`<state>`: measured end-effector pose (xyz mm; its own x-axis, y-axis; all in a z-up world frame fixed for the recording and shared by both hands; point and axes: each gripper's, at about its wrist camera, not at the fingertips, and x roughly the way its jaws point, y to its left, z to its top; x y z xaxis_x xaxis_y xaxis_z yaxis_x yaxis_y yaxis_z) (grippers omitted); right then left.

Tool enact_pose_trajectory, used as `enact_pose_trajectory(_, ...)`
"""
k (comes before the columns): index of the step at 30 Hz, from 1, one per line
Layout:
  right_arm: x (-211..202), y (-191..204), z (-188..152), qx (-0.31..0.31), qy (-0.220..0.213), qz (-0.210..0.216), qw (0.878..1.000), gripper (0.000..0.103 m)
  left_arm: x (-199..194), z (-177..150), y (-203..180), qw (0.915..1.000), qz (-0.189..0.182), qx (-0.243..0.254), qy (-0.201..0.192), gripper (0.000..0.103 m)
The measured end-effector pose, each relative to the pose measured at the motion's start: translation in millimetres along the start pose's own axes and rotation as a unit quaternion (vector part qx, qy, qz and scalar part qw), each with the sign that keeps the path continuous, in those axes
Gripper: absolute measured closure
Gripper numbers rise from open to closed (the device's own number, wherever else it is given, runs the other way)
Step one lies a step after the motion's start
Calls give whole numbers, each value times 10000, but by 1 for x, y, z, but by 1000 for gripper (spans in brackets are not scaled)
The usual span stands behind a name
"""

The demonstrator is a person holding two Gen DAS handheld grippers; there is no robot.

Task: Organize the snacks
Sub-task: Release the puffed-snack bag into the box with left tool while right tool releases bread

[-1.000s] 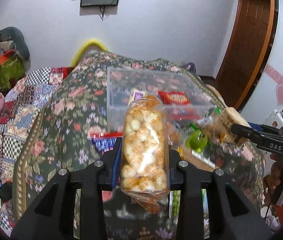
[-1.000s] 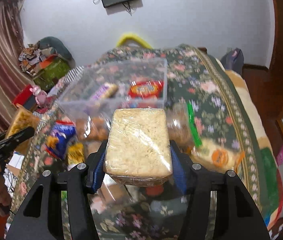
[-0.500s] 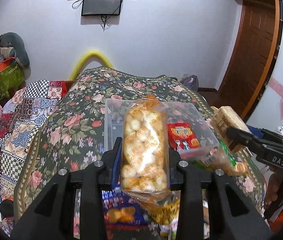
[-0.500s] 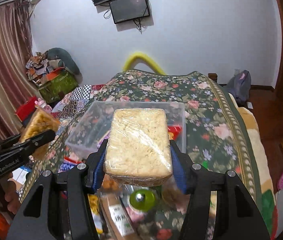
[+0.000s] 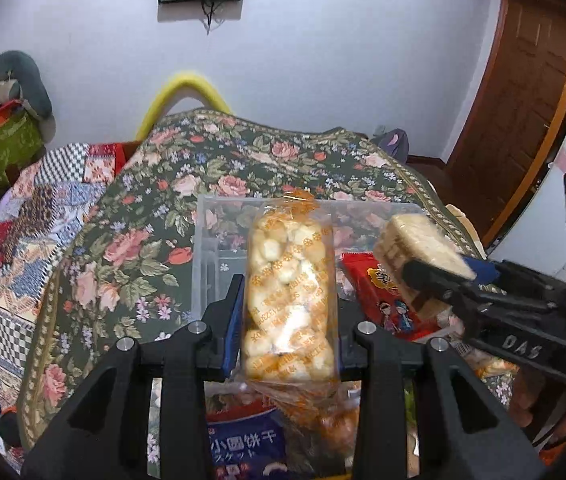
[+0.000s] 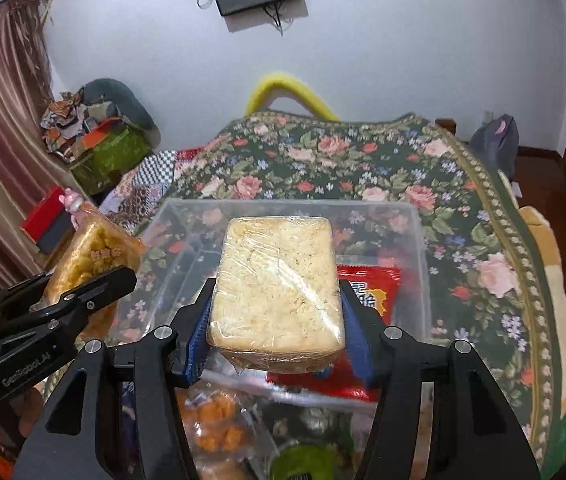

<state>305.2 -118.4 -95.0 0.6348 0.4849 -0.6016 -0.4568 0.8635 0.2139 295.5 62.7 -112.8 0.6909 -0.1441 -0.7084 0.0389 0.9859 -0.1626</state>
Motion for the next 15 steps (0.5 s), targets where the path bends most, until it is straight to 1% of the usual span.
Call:
enact_pose_trajectory(4,17,1,-2,-40,234,-53,9997,50,18,3,1,9998,14,-34,203,68)
enact_pose_trajectory(9,33,4,-8,-147,532,-106,9984,50,33,1,0,9993,45,8,360,68)
enact_pose_trajectory(12,37,4,-11,-195,594,-95,9980,50,41,-2,2,9987,3,-11,505,68)
enact_pose_trajectory(15,37,6,-14,-262,615,-137,9977,48,42,-4,3,9986,-4,-57,525,67)
